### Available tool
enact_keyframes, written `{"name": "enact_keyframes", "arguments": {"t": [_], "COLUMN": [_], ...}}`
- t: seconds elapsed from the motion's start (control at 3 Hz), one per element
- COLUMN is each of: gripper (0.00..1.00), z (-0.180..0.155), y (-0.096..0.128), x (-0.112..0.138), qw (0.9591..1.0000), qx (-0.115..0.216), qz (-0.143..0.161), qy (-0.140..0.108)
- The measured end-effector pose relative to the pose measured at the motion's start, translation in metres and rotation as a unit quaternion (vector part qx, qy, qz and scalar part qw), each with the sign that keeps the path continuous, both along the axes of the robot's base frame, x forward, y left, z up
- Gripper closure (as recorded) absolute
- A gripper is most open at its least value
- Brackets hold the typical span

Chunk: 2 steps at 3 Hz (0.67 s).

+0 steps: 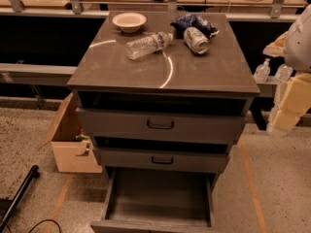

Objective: Close bottom drawer

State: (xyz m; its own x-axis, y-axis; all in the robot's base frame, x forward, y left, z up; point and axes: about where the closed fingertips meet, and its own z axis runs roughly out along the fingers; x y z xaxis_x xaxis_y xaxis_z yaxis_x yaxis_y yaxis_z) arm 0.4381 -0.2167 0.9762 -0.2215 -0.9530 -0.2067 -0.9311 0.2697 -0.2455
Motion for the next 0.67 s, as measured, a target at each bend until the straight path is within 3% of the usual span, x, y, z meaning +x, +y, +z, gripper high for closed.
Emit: {"name": "enact_keyframes", "arguments": {"t": [0.33, 0.67], "gripper": [0.00, 0.00], "z": [-0.001, -0.033], "y": [0.000, 0.000], "x": [0.000, -0.009], "qw": [1.0000, 0.9999], "qx": [0.000, 0.003], "qz": [0.000, 0.014], "qy": [0.000, -0.004]}}
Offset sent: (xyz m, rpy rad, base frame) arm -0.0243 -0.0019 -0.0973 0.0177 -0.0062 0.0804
